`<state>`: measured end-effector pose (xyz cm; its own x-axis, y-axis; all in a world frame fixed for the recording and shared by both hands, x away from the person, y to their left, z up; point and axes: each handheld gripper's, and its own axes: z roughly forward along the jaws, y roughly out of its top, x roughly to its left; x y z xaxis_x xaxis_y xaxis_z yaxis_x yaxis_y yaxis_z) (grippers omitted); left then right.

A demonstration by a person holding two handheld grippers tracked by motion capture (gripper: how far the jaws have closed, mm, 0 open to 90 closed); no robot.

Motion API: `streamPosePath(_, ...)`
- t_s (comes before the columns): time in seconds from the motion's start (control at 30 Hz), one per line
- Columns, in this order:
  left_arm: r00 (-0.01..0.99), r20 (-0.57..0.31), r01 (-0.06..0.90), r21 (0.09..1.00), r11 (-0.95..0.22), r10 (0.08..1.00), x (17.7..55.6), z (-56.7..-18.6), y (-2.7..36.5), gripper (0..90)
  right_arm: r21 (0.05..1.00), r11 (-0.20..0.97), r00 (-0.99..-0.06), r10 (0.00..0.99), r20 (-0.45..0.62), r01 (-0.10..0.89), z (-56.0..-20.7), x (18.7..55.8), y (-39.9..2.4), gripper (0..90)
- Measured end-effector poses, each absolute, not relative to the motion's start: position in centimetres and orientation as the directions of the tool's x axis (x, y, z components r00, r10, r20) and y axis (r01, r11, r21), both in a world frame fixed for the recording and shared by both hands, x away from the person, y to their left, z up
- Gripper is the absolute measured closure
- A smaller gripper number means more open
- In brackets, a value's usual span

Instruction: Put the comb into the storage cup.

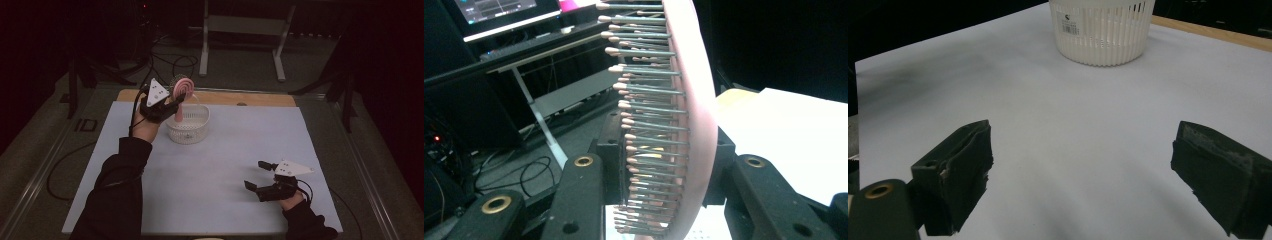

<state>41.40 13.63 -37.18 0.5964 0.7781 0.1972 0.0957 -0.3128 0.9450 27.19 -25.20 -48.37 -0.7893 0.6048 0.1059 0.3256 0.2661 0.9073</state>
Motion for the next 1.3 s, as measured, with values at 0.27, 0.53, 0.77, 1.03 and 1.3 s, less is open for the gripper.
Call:
streamPosePath(0.27,0.589,0.216,0.099,0.937,-0.335,0.779,41.6,-38.3,13.1,64.8,0.908,0.265,-0.788,0.606,0.104,0.323,-48.4,27.2,-25.2,9.2)
streamPosePath(0.53,0.588,0.228,0.106,0.93,-0.353,0.776,41.7,-39.3,12.6,64.8,0.908,0.264,-0.788,0.606,0.106,0.325,-48.3,27.1,-25.3,9.2)
streamPosePath(0.77,0.584,0.274,0.092,0.913,-0.398,0.764,41.5,-40.1,12.0,64.8,0.907,0.264,-0.788,0.607,0.108,0.328,-48.3,27.0,-25.2,9.2)
streamPosePath(1.03,0.57,0.308,0.093,0.897,-0.432,0.762,41.5,-41.1,11.7,64.8,0.907,0.265,-0.789,0.605,0.108,0.327,-48.3,27.1,-25.2,9.2)
streamPosePath(1.3,0.561,0.317,0.095,0.893,-0.44,0.764,41.5,-41.7,11.5,64.8,0.908,0.266,-0.791,0.602,0.106,0.325,-48.3,27.1,-25.2,9.2)
